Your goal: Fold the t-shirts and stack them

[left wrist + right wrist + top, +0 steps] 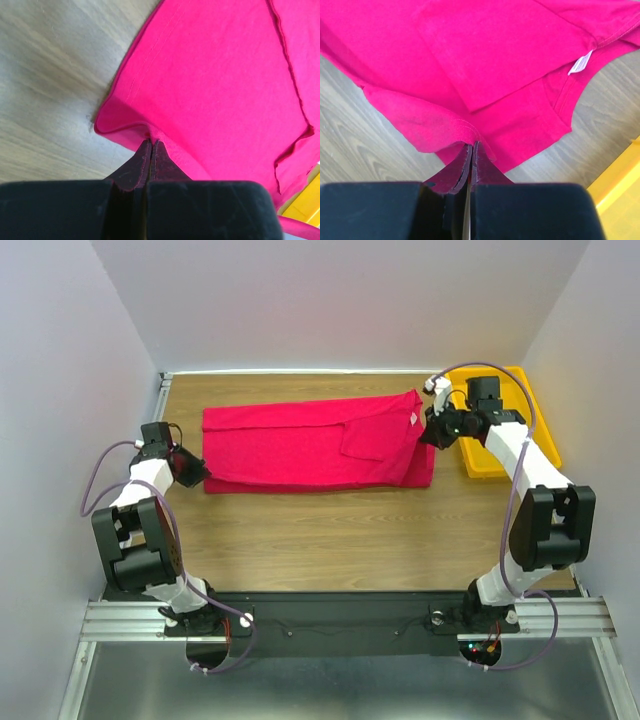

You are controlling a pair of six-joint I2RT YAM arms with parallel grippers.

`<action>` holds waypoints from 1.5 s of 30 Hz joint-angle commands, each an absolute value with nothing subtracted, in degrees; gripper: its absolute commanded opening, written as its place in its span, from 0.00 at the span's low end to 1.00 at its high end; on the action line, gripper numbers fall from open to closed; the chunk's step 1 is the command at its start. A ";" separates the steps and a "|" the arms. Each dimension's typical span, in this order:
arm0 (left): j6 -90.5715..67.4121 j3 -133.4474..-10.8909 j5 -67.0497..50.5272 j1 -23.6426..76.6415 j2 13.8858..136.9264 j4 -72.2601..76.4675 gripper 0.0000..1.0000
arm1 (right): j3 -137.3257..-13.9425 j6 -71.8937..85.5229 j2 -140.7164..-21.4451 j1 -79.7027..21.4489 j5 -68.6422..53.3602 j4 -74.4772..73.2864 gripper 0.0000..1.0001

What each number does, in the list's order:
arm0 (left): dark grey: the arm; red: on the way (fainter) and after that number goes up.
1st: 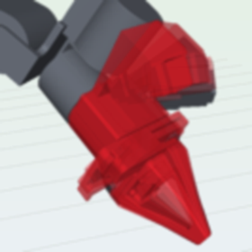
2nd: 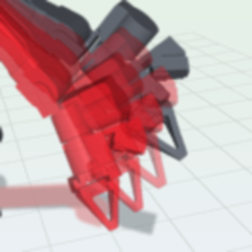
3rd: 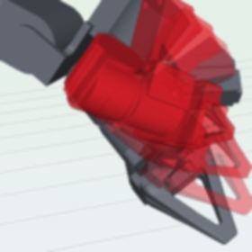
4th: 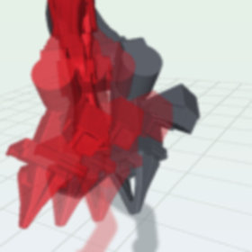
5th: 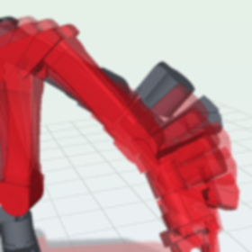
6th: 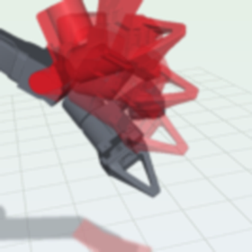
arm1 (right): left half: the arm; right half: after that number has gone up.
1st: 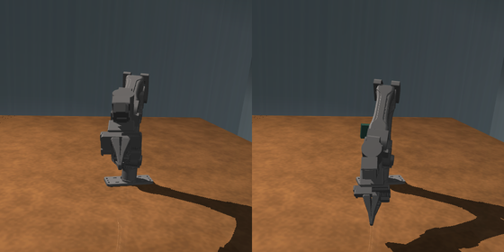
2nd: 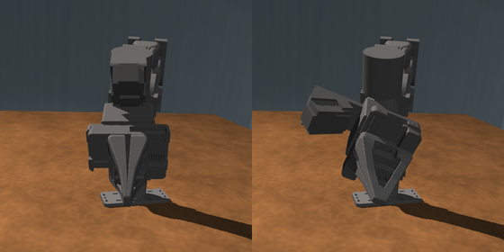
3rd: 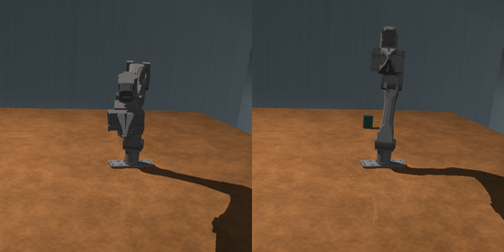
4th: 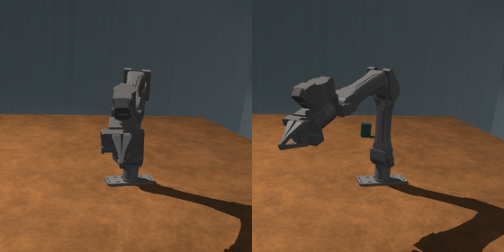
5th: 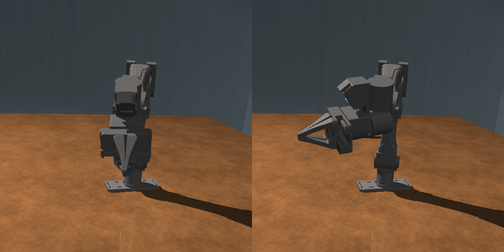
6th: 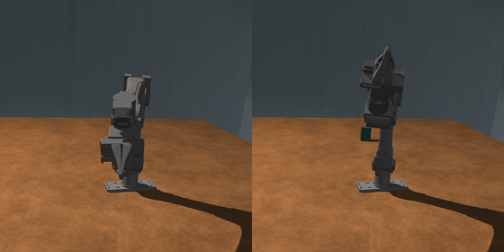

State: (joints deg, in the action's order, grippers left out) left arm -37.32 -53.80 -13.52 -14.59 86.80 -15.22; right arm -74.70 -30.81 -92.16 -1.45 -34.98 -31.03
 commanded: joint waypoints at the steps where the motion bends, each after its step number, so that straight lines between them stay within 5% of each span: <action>1: -36.39 -58.09 -13.71 -14.94 88.59 -14.24 0.00 | -79.27 -28.48 -94.30 -0.97 -36.12 -27.95 0.01; 45: -35.95 -71.19 -13.98 -14.94 104.41 -14.68 0.00 | -90.26 -20.74 -104.59 -0.70 -36.39 -25.31 0.00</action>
State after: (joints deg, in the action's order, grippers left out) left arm -36.45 -68.40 -14.37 -14.74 103.98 -15.38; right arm -87.02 -22.11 -103.55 -1.10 -34.98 -27.88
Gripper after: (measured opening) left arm 0.051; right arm 0.020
